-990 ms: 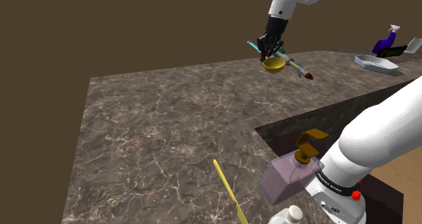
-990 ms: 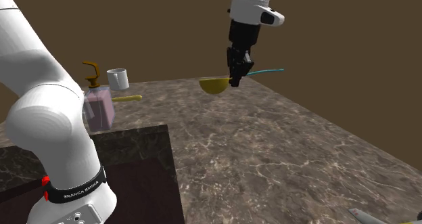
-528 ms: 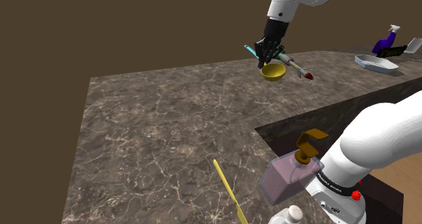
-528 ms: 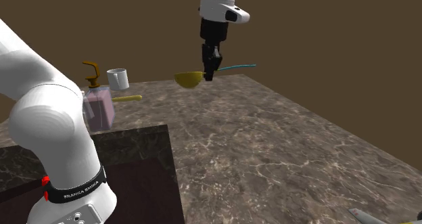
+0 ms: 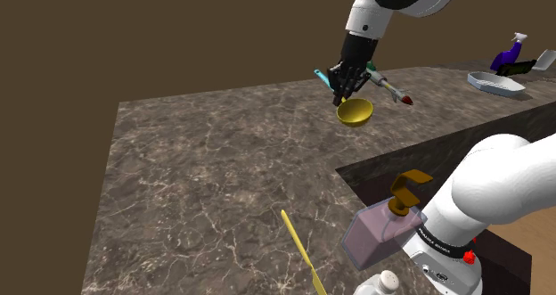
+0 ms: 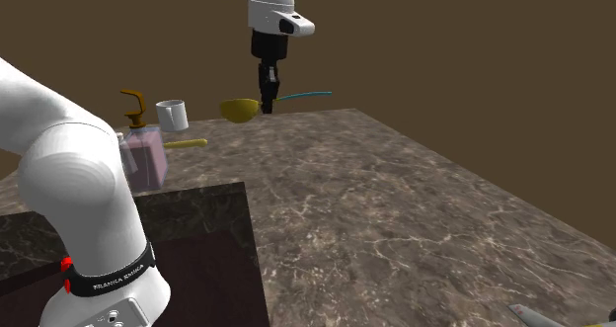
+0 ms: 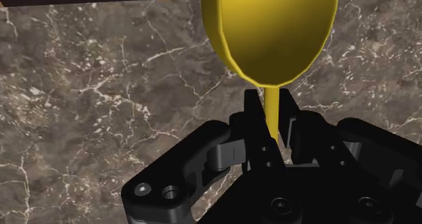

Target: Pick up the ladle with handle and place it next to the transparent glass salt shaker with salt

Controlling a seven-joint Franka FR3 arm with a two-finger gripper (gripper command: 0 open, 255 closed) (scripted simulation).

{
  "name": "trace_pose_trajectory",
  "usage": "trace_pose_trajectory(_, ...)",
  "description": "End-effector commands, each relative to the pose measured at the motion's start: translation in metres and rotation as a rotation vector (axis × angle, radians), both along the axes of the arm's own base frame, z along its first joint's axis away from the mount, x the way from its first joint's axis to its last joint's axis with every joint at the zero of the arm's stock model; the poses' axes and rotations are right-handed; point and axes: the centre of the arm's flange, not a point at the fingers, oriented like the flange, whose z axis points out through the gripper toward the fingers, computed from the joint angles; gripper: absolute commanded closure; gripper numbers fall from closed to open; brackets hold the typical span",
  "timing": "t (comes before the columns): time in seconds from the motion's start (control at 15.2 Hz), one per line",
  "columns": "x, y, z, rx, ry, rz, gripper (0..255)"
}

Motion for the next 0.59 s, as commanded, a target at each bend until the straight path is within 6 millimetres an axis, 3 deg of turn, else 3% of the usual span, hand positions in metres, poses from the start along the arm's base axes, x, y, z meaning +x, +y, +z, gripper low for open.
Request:
trace_pose_trajectory(0.0, -0.014, 0.024, 0.0, 0.0, 0.001, -0.002, 255)
trace_pose_trajectory(0.53, -0.058, 0.12, 0.0, 0.0, 0.001, -0.002, 255)
